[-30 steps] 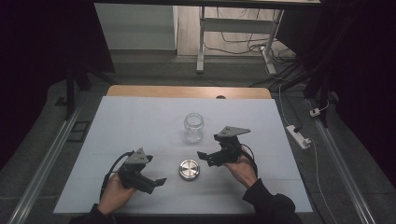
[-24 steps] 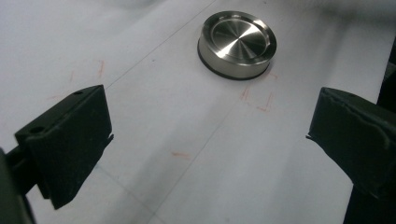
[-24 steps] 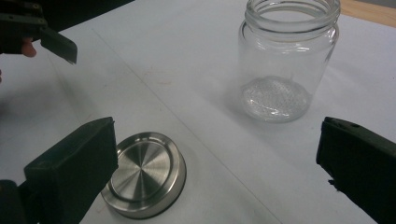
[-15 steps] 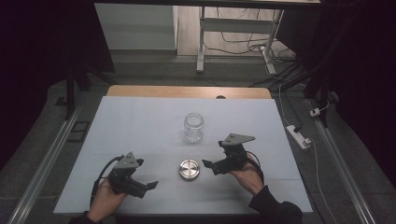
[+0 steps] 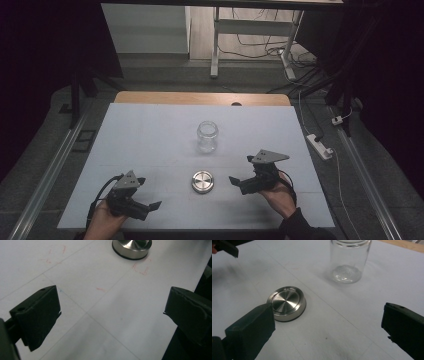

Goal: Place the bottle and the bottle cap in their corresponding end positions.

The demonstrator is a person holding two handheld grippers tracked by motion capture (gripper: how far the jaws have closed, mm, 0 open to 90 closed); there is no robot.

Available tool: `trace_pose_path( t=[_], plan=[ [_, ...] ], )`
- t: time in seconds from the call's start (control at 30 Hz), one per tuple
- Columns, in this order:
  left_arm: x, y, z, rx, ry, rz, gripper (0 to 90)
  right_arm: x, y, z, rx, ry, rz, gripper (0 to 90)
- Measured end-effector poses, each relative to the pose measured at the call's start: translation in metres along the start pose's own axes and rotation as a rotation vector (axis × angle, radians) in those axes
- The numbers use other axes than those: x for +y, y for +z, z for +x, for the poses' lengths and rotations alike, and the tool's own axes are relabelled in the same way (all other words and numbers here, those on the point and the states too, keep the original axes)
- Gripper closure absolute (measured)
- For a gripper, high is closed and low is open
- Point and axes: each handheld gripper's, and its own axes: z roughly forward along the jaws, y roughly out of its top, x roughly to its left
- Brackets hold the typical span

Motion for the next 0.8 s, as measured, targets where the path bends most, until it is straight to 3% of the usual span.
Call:
trace_pose_path(
  t=[0.37, 0.5, 0.8],
  plan=[
    [-0.017, -0.017, 0.002, 0.069, -0.036, -0.016, 0.8, -0.014, -0.021, -0.004, -0.029, 0.028, 0.011, 0.0],
    [-0.022, -0.024, 0.004, 0.095, -0.052, -0.029, 0.5, -0.021, -0.029, -0.005, -0.062, 0.034, 0.018, 0.0],
    [-0.034, -0.035, 0.008, 0.129, -0.087, -0.044, 0.2, -0.045, -0.056, -0.013, -0.137, 0.100, 0.024, 0.0]
  ],
)
